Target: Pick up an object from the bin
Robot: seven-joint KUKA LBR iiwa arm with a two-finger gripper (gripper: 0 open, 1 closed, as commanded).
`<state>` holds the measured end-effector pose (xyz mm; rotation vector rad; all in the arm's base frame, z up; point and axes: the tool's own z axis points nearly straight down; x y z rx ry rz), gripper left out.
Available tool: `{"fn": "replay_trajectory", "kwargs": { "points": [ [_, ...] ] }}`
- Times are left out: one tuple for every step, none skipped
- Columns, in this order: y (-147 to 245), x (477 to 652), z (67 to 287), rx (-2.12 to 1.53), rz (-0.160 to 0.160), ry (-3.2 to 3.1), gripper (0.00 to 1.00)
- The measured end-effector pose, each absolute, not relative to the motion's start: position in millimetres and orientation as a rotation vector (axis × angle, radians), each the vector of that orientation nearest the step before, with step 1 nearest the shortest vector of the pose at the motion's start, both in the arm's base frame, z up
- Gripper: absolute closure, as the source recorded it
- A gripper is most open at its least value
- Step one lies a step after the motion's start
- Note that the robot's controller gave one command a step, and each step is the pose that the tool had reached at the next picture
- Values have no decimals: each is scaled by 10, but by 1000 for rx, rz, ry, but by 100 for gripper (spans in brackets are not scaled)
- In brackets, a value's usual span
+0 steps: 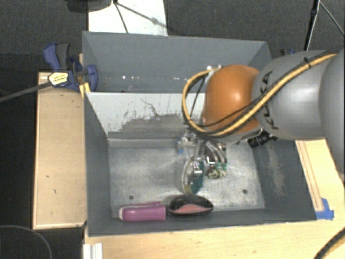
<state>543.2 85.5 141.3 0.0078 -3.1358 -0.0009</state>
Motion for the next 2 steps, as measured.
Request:
{"fn": "replay_trajectory", "kwargs": {
  "points": [
    [733,5706,887,573,-15,-3088,0],
    [765,5907,1039,928,-2,-3005,0]
  ]
}}
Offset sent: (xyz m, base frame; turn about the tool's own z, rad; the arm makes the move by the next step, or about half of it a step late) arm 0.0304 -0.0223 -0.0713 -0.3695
